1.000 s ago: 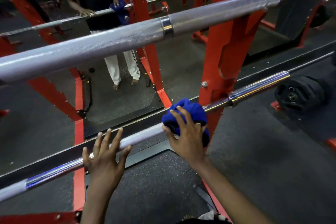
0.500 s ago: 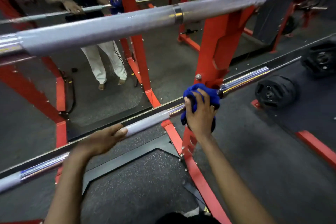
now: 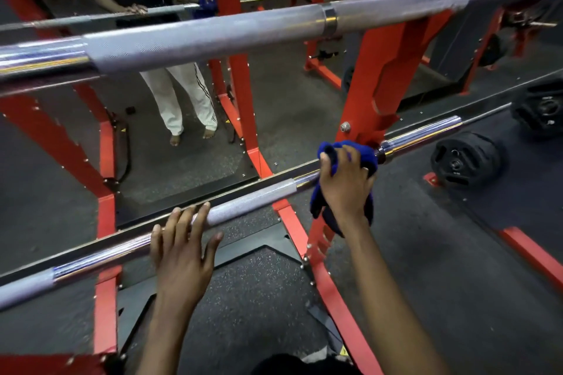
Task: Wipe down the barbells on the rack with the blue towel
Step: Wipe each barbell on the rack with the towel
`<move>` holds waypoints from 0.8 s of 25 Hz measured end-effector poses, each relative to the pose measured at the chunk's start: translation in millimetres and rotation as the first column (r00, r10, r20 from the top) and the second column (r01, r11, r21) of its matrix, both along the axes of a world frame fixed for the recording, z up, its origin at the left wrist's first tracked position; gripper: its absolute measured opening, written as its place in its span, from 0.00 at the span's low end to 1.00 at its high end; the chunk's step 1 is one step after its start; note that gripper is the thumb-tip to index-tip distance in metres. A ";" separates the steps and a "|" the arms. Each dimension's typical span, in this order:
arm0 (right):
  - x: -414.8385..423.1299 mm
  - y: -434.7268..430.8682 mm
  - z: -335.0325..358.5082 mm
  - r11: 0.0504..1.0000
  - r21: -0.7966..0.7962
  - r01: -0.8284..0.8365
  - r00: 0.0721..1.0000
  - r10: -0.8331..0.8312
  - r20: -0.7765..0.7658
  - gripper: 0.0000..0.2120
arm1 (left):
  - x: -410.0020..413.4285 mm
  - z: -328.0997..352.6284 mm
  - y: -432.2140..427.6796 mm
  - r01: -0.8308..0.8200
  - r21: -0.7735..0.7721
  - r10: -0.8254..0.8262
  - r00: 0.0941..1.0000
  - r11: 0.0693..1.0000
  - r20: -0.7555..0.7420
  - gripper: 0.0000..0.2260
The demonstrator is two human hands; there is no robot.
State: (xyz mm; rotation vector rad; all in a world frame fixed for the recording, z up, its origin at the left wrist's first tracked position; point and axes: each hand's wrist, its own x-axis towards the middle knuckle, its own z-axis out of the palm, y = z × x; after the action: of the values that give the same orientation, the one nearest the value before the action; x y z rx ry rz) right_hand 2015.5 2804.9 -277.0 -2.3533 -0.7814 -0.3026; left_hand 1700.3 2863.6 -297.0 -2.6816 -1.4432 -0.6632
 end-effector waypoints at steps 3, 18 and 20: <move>-14.3 5.6 -2.5 0.997 0.073 -0.012 1.000 0.013 -0.015 0.18 | 12.1 -1.2 4.8 -0.069 -0.009 0.068 0.997 0.998 -0.044 0.27; -18.3 6.7 -15.3 0.981 0.182 -0.063 0.998 0.066 -0.015 0.21 | -7.1 22.0 -2.2 0.043 -0.205 -0.020 0.994 0.978 0.112 0.25; -64.9 6.3 -13.9 0.973 0.141 -0.185 0.983 0.180 0.049 0.20 | -16.0 9.4 -7.4 0.048 -0.186 -0.013 0.982 0.981 0.187 0.25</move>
State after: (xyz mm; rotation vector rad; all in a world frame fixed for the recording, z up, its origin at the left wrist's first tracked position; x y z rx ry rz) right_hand 1950.6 2811.2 -290.8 -2.1287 -0.9533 -0.3130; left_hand 1684.2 2856.2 -287.6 -2.8570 -1.5868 -0.8388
